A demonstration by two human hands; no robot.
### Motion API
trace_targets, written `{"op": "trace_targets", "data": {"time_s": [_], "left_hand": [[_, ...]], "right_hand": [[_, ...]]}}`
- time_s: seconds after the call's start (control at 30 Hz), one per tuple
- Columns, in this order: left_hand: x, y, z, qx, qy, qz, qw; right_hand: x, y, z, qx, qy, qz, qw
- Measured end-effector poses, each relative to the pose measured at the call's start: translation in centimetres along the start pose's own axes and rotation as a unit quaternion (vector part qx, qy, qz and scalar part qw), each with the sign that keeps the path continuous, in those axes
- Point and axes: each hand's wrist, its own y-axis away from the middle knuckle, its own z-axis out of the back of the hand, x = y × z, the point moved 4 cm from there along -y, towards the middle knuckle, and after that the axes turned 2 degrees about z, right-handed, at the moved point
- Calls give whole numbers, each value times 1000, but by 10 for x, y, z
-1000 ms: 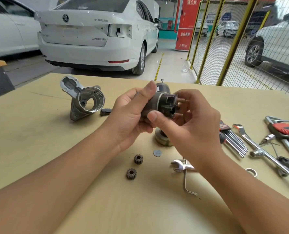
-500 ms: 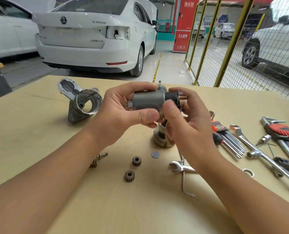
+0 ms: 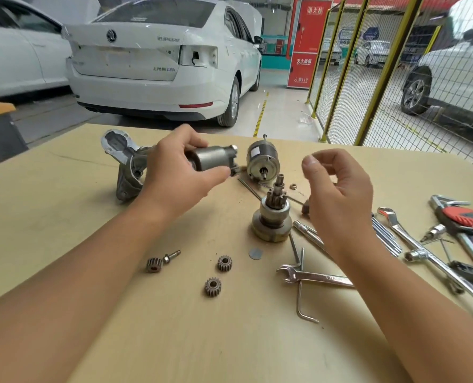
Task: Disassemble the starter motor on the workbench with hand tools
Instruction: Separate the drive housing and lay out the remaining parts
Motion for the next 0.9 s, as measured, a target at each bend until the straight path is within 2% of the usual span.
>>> {"op": "trace_targets", "data": {"time_s": [0.03, 0.1, 0.17, 0.2, 0.27, 0.37, 0.47, 0.6, 0.77, 0.9], "left_hand": [[8, -4, 1, -3, -60, 5, 998], [22, -9, -1, 18, -158, 9, 987], [32, -11, -3, 45, -206, 25, 977], [35, -12, -4, 50, -221, 32, 973], [35, -12, -7, 51, -247, 32, 967], [33, -9, -11, 67, -282, 27, 957], [31, -5, -12, 71, -296, 31, 952], [29, -5, -12, 75, -314, 44, 945], [31, -6, -12, 119, -364, 37, 923], [31, -8, -10, 137, -332, 36, 933]], "right_hand": [[-4, -1, -1, 24, 2, -21, 1000], [-12, 0, -7, 120, 1, -55, 991], [-20, 6, -15, 216, 47, -65, 973], [-23, 8, -18, 241, 80, -57, 966], [-25, 9, -20, 244, 125, -31, 961], [-27, 7, -20, 234, 140, -30, 962], [-28, 9, -23, 255, 151, -3, 955], [-29, 11, -24, 250, 134, 1, 959], [-29, 12, -22, 215, 112, -17, 970], [-26, 13, -21, 207, 108, 3, 972]]}}
